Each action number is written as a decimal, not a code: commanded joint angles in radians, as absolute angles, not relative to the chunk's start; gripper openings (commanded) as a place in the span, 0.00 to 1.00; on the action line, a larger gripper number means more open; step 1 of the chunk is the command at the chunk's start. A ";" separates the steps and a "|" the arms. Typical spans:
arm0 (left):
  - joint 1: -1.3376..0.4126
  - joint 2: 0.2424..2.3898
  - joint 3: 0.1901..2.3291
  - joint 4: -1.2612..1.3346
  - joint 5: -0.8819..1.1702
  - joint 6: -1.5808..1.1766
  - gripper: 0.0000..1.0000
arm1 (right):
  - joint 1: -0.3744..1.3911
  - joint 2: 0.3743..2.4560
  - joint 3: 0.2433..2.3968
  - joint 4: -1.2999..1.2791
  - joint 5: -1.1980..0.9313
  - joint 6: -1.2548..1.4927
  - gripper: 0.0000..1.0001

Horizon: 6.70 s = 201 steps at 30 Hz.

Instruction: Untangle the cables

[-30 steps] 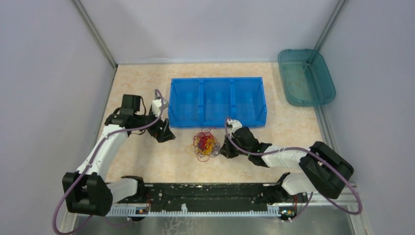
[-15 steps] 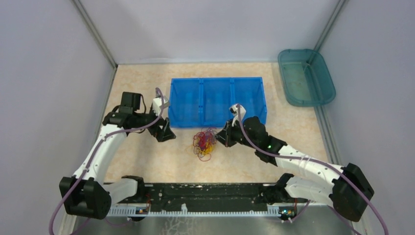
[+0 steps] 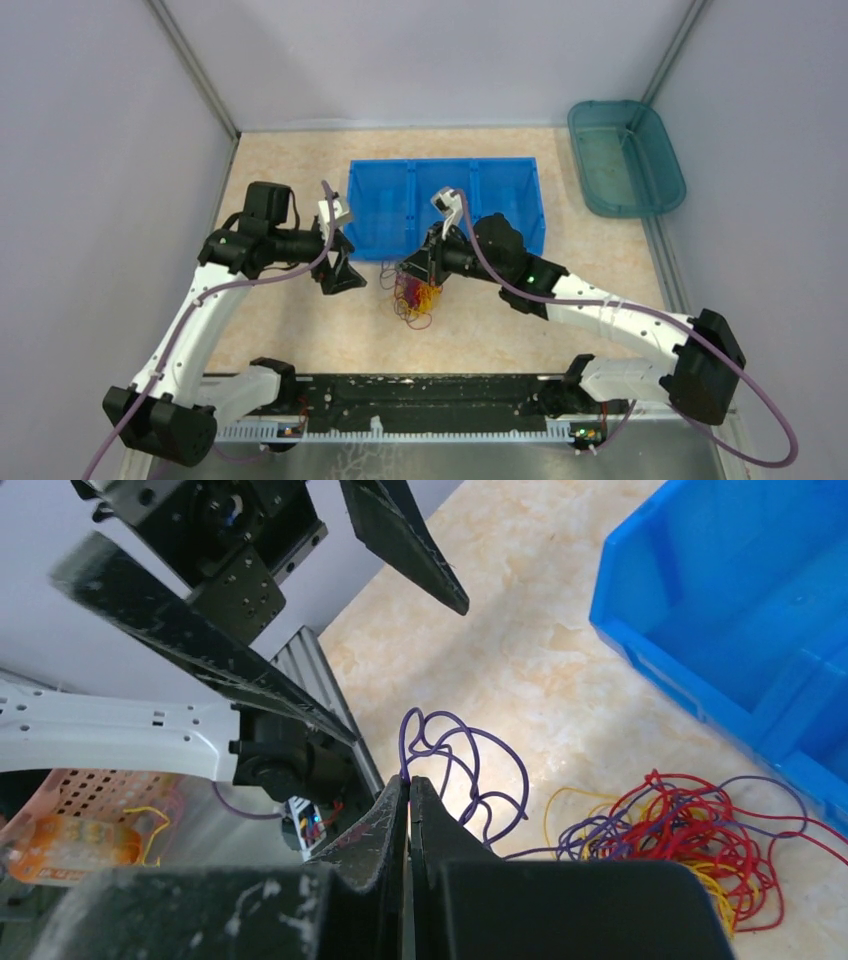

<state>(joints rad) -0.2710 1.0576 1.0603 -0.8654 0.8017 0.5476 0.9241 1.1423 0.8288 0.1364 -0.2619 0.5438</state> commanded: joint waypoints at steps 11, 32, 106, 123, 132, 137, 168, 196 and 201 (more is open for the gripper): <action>-0.306 1.031 1.108 -0.885 0.998 0.600 0.55 | 0.988 1.282 0.944 0.255 -0.398 0.566 0.00; -0.341 1.012 1.095 -0.886 1.082 0.600 0.00 | 0.994 1.303 0.969 0.298 -0.436 0.590 0.00; -0.341 1.006 1.650 -0.486 0.426 0.193 0.00 | 1.052 1.258 0.525 0.603 0.059 0.516 0.66; -0.341 1.107 1.267 -0.241 0.401 0.256 0.00 | 1.020 0.980 0.509 0.330 0.290 0.514 0.78; -0.340 1.222 1.157 -0.152 0.344 0.330 0.00 | 1.017 0.934 0.484 0.328 0.327 0.516 0.78; -0.341 1.310 1.159 -0.169 0.348 0.351 0.00 | 1.017 0.925 0.480 0.320 0.337 0.517 0.78; -0.339 1.150 1.117 -0.678 0.581 0.392 1.00 | 0.996 1.377 0.669 0.347 0.100 0.490 0.62; -0.409 1.152 0.793 -0.640 0.670 0.700 0.89 | 0.994 1.395 0.615 0.331 0.198 0.503 0.37; -0.456 1.278 0.816 -0.604 0.693 0.703 0.78 | 0.994 1.317 0.551 0.364 0.188 0.532 0.38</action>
<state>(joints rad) -0.4248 1.2201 0.7776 -0.6491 0.6395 0.6647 1.0027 1.3922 0.5762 0.2810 0.1738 0.4995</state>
